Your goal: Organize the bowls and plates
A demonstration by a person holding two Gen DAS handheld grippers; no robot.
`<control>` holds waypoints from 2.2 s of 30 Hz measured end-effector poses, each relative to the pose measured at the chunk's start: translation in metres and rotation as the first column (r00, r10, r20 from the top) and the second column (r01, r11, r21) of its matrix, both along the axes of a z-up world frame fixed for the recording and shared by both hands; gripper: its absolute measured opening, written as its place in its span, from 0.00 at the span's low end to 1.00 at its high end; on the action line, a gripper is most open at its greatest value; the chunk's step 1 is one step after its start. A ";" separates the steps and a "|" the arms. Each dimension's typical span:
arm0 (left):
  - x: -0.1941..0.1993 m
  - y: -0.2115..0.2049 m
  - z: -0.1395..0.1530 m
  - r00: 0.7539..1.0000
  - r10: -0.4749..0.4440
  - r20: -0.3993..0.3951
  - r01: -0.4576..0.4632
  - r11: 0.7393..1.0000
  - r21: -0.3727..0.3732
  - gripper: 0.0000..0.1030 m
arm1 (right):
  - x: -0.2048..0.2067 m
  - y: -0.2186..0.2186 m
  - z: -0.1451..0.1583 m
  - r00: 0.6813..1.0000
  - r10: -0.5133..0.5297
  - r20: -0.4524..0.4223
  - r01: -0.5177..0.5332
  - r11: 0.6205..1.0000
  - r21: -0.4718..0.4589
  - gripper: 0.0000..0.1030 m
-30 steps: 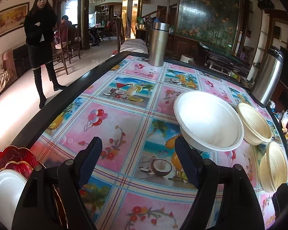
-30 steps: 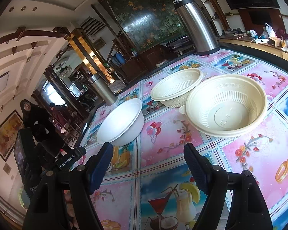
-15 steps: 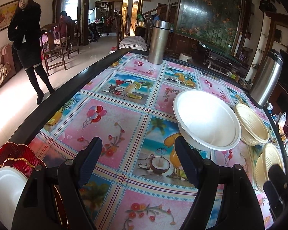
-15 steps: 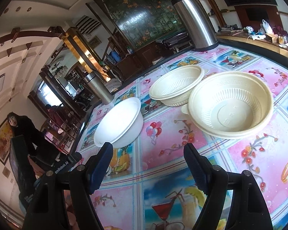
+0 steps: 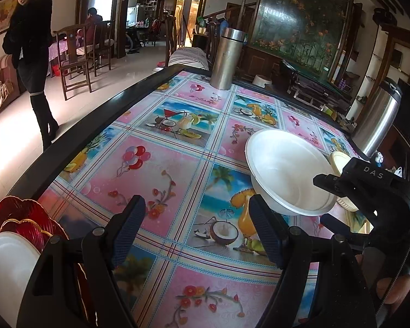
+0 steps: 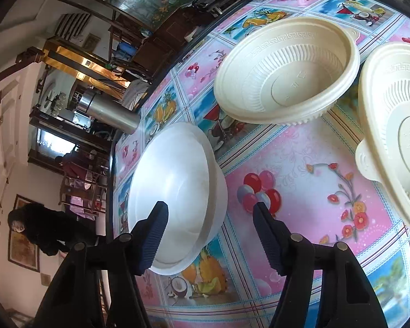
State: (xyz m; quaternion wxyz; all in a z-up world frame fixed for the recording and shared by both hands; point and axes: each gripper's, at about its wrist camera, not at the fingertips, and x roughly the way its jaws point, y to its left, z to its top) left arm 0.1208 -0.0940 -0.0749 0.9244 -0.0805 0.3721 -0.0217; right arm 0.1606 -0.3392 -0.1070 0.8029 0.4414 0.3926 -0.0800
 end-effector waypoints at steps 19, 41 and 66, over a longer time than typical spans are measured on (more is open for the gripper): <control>0.002 0.004 0.001 1.000 0.018 0.004 -0.018 1.000 -0.012 0.76 | 0.033 0.016 -0.012 0.983 0.038 -0.178 -0.052 0.996 -0.074 0.08; -0.006 0.005 0.011 0.999 0.014 0.040 -0.013 1.000 -0.016 0.76 | -0.011 -0.004 -0.008 0.969 0.112 -0.222 -0.122 0.992 -0.032 0.06; -0.064 0.021 0.027 0.996 -0.063 -0.069 0.067 0.996 0.060 0.76 | -0.140 -0.019 -0.005 0.973 0.179 -0.145 -0.183 0.983 -0.014 0.06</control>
